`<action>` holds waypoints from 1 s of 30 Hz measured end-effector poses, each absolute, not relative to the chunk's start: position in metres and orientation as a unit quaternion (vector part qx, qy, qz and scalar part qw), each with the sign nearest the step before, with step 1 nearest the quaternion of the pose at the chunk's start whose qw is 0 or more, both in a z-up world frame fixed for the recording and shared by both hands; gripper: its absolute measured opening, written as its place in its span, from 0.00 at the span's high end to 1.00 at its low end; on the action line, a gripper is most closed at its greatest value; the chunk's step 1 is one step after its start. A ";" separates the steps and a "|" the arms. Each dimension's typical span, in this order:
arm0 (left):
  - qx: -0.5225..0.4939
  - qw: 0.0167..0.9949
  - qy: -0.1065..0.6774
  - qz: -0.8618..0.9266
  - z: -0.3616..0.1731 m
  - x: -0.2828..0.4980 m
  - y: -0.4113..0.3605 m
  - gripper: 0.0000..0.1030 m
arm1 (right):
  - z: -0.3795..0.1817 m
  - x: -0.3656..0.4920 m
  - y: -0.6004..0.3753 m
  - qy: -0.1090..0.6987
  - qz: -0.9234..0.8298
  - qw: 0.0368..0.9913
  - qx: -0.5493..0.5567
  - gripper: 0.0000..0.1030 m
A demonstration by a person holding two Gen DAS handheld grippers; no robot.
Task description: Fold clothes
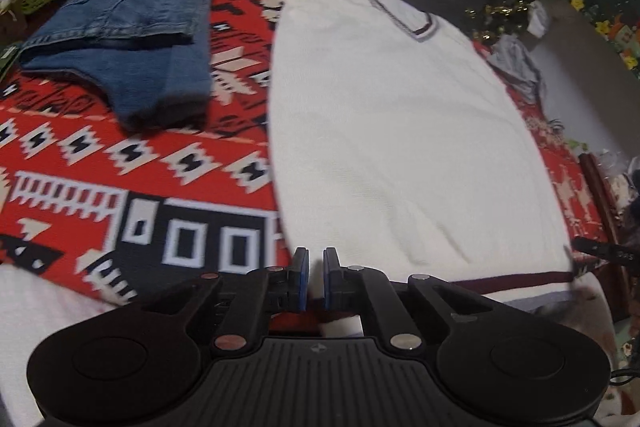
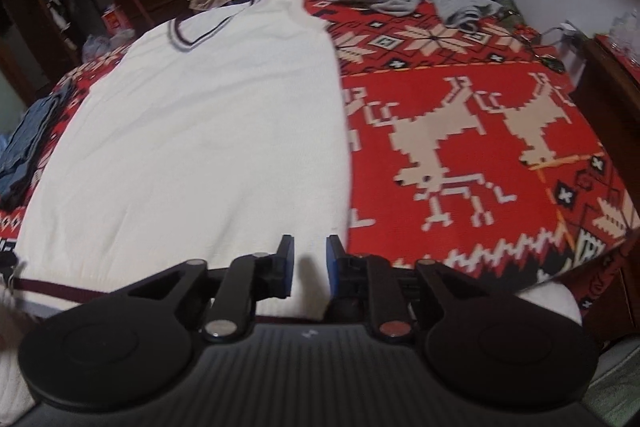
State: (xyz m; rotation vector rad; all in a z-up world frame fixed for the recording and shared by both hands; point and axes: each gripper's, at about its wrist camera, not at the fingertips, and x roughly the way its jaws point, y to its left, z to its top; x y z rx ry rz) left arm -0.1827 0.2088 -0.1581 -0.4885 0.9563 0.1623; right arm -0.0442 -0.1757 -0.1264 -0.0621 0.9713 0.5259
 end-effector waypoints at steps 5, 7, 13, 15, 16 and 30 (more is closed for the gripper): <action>-0.267 0.840 0.466 0.075 -0.166 -0.195 0.215 0.95 | -0.130 -0.051 -0.186 0.472 0.245 0.847 -0.027 0.82; -0.275 0.837 0.468 0.070 -0.166 -0.198 0.212 0.93 | -0.132 -0.054 -0.192 0.483 0.244 0.841 -0.013 0.82; -0.319 0.822 0.470 0.039 -0.176 -0.202 0.214 0.73 | -0.148 -0.060 -0.213 0.519 0.255 0.815 0.043 0.72; -0.330 0.816 0.473 0.035 -0.182 -0.202 0.214 0.73 | -0.156 -0.058 -0.219 0.531 0.268 0.801 0.077 0.68; -0.333 0.813 0.477 0.034 -0.185 -0.201 0.213 0.73 | -0.159 -0.057 -0.221 0.536 0.273 0.793 0.092 0.68; -0.380 0.796 0.472 0.008 -0.197 -0.202 0.215 0.94 | -0.174 -0.049 -0.220 0.550 0.305 0.764 0.149 0.92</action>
